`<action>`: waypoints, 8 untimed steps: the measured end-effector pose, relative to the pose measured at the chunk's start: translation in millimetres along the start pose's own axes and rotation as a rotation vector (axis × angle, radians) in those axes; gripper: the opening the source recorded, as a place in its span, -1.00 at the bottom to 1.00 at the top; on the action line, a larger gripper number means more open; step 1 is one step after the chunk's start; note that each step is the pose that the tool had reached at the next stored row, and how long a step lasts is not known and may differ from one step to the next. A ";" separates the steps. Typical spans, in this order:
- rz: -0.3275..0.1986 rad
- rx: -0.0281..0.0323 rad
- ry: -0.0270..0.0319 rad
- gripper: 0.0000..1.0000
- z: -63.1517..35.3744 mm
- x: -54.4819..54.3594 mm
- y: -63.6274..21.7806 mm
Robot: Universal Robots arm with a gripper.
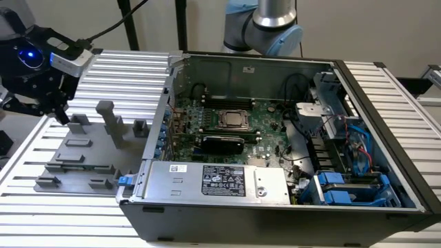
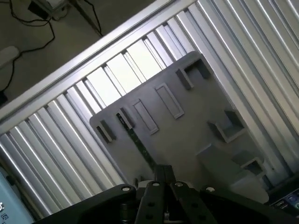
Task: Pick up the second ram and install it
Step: 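Pick up the second ram and move it above second insertion slot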
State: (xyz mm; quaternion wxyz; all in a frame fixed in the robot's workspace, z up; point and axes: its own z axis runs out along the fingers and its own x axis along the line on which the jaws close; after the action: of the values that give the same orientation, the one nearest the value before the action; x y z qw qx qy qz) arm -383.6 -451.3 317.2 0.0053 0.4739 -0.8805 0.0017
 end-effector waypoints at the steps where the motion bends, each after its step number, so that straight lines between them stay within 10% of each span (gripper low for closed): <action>1: -0.019 0.0002 0.0001 -1.00 0.7 0.0 0.0; 8: -0.146 0.0016 0.0003 -1.00 6.0 0.0 0.0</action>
State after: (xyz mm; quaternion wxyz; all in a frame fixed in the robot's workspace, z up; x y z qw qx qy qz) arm -383.6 -451.3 311.2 0.0051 0.5367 -0.8437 0.0021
